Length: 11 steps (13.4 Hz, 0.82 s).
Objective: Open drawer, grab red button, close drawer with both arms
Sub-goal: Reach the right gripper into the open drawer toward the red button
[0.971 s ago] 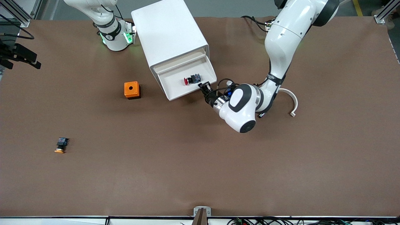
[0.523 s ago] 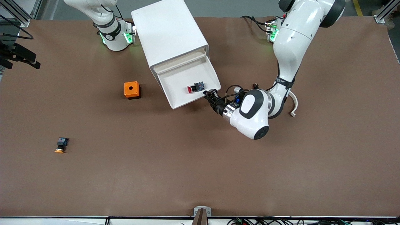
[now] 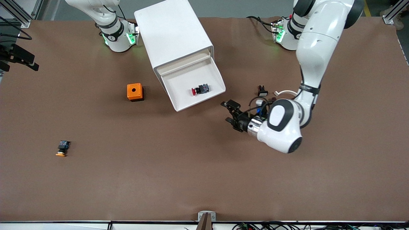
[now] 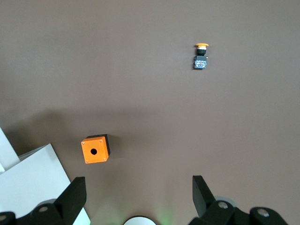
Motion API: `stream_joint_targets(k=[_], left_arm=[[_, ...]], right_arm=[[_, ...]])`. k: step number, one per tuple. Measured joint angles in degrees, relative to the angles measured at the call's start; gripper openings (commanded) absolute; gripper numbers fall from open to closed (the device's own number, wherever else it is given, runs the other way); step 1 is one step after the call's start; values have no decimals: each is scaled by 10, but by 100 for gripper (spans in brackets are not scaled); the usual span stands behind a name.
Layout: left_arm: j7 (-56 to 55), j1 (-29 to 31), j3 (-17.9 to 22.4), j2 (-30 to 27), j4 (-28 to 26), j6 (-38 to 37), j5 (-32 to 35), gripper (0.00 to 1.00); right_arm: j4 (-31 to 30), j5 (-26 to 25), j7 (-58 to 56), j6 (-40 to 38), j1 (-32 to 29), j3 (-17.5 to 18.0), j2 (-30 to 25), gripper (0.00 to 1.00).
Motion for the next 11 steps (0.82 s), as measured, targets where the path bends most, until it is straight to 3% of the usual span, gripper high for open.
stream_joint_targets(k=[7, 11], left_arm=[[88, 115, 15, -44, 32, -6, 35, 100], [203, 150, 15, -78, 33, -11, 143, 100]], right_arm=[[1, -13, -7, 41, -2, -1, 113, 100], [18, -39, -27, 60, -35, -6, 163, 100]])
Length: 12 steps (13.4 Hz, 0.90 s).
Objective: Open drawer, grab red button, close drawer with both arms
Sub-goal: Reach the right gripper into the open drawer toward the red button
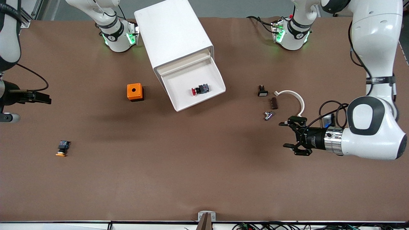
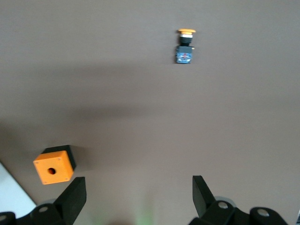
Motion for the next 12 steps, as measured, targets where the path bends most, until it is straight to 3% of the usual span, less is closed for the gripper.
stream_joint_targets(k=[3, 5, 12], left_arm=[[75, -6, -1, -17, 0, 0, 145, 100], [128, -6, -2, -24, -1, 0, 204, 100], [351, -7, -3, -54, -58, -12, 222, 100]], right_arm=[[5, 0, 32, 0, 2, 2, 3, 100], [4, 1, 109, 0, 24, 7, 3, 100], [4, 78, 558, -8, 203, 16, -3, 100]])
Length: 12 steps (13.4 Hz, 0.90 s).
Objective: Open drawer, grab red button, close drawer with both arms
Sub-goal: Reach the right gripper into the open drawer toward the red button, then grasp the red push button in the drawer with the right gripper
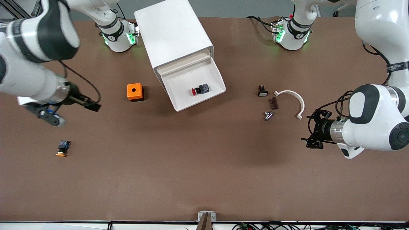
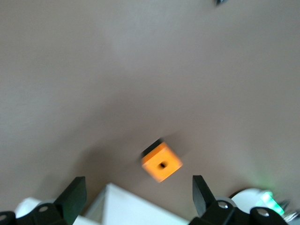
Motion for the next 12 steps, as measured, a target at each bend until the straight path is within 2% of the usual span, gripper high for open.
stream_joint_targets(k=[4, 7, 12], left_arm=[[23, -14, -21, -22, -47, 0, 2, 100], [23, -23, -65, -27, -83, 30, 29, 100], [24, -40, -122, -54, -168, 98, 77, 100]], right_arm=[[0, 19, 233, 34, 111, 1, -1, 100], [-4, 19, 349, 69, 178, 1, 5, 100], [-10, 17, 506, 147, 259, 1, 63, 100]])
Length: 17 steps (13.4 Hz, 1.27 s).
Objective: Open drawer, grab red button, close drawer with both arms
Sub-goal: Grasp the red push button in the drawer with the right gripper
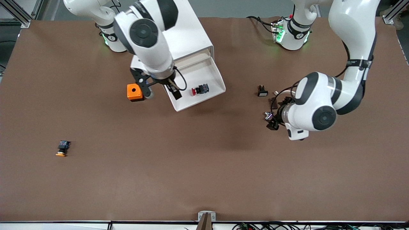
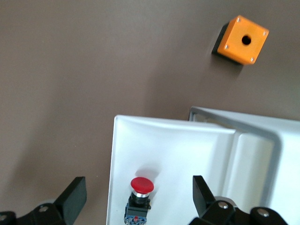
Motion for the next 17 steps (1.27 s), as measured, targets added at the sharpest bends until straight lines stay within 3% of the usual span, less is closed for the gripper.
stream_joint_targets(k=[6, 17], left_arm=[[0, -63, -12, -3, -50, 39, 55, 100], [28, -64, -48, -14, -57, 186, 62, 100]], right_arm=[[0, -9, 75, 53, 33, -2, 45, 100], [0, -18, 119, 114, 82, -2, 95, 100]])
